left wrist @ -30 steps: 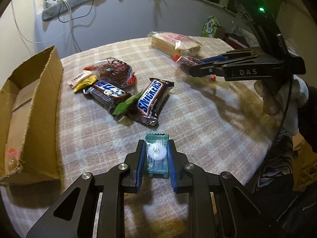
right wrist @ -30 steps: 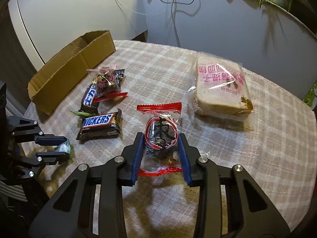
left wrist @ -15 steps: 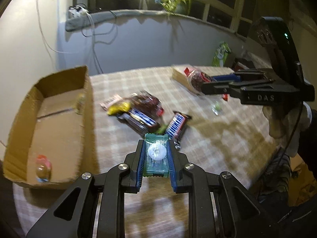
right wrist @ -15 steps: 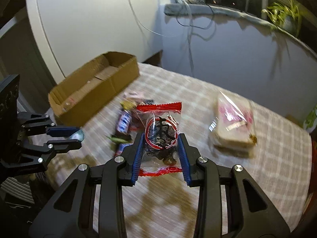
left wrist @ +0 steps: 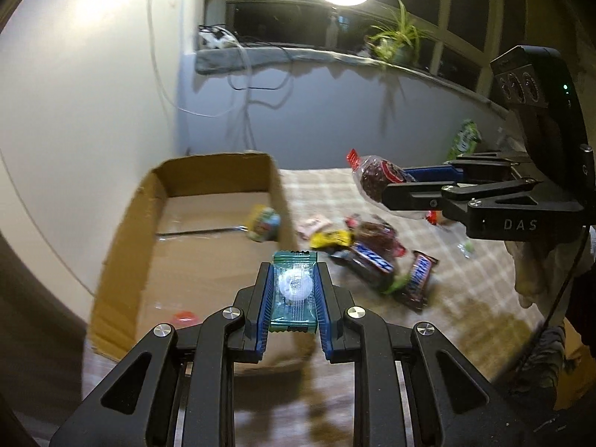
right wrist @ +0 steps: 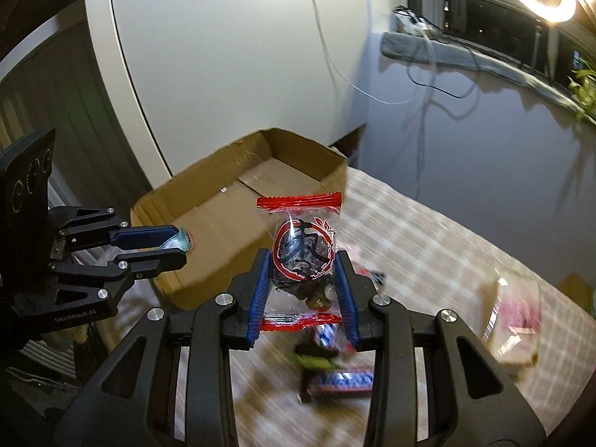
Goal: Organize snacks
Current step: 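Carry both packets over the cardboard box and open both grippers to release them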
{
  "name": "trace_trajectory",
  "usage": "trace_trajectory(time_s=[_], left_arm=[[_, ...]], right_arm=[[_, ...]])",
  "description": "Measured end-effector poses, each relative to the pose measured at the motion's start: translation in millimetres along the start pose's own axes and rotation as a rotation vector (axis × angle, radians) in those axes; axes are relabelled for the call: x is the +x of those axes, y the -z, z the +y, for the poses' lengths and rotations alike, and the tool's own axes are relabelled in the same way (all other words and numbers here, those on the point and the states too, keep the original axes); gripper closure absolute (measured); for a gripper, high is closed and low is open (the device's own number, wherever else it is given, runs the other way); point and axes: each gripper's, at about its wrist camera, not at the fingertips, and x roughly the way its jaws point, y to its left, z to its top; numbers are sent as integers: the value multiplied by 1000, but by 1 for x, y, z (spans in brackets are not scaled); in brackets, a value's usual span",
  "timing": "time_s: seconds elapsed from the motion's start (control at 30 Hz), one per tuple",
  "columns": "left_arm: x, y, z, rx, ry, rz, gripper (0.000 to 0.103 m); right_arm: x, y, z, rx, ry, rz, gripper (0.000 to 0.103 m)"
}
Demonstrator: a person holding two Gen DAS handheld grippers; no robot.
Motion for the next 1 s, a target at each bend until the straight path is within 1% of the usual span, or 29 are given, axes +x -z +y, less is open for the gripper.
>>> trace_trajectory(time_s=[0.2,0.57,0.77,0.9,1.0], left_arm=[[0,-1,27,-40,-37,-13,83],[8,3,54,-77,-66,-3,83],[12,4,62,-99,-62,4,83],[13,5,64,-104,-63,7,82],[13,5,64,-105,-67,8,81]], right_arm=[[26,-21,18,-30,-29,10,67],[71,-36,37,-45,-64,57,67],[84,-38,43,-56,-70,80,67],[86,-38,45,-60,-68,79,67],[85,-38,46,-59,-67,80,64]])
